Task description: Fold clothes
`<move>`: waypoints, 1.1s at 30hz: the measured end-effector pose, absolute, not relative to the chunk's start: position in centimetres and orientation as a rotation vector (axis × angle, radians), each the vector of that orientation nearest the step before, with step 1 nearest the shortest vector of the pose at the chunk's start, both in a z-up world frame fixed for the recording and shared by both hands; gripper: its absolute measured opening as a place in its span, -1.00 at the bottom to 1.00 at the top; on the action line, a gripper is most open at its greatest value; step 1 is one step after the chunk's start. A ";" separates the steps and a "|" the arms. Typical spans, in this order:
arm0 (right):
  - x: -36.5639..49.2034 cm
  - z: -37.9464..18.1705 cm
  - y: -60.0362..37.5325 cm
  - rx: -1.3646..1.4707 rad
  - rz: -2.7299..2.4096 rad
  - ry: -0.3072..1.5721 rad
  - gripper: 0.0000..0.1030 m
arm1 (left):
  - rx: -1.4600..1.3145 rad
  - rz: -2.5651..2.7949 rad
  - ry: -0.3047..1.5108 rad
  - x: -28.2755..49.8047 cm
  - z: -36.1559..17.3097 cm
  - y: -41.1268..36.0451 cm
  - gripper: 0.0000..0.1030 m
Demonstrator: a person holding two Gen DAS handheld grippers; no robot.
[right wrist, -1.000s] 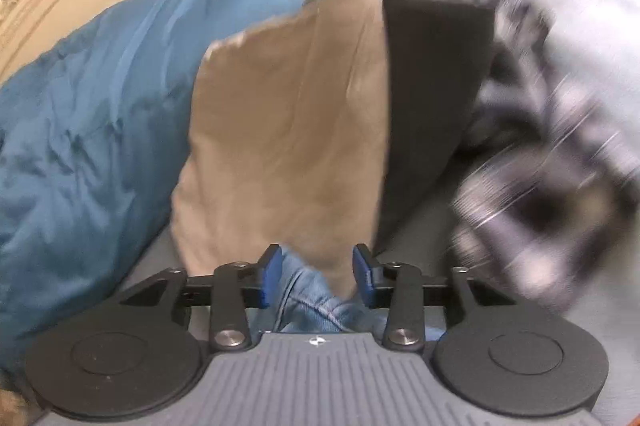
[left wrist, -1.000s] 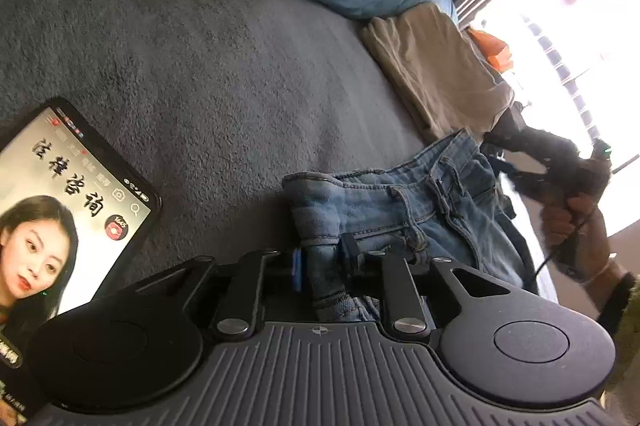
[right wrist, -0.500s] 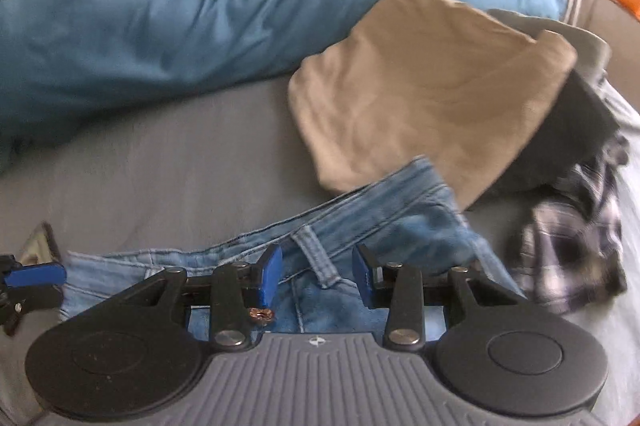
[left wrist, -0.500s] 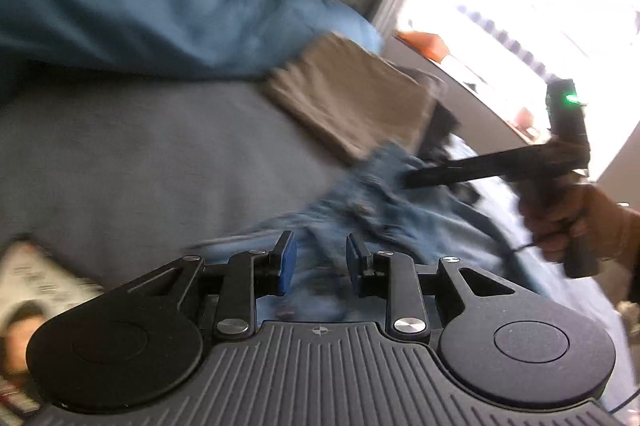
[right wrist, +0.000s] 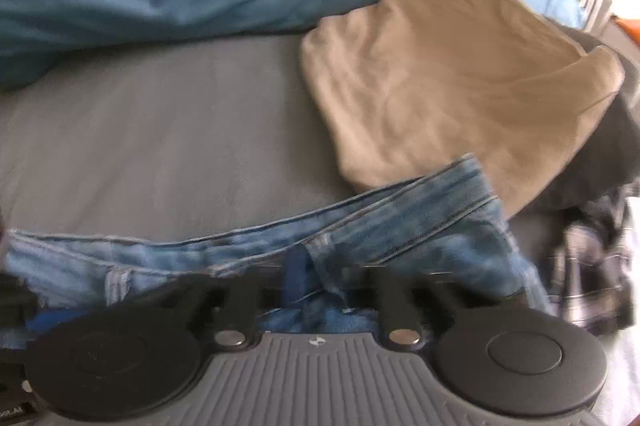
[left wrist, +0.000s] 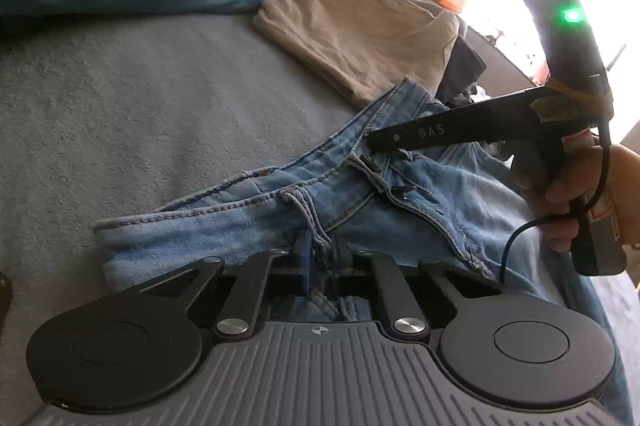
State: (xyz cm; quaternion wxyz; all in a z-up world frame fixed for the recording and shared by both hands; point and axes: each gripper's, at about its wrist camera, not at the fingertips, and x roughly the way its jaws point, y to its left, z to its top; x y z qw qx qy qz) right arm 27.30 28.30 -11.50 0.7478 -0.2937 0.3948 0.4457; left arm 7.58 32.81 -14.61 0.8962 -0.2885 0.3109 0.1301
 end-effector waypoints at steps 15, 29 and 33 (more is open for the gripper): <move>27.8 -9.2 27.7 -0.419 0.944 0.832 -0.93 | -0.673 0.304 0.502 5.7 -13.4 33.8 -1.00; 28.6 -13.5 29.0 -0.360 0.905 0.897 -0.92 | -0.694 0.484 0.543 4.4 -14.2 37.4 -1.00; 28.9 -13.2 28.8 -0.329 0.896 0.919 -0.89 | -0.658 0.365 0.527 4.9 -12.5 36.0 -1.00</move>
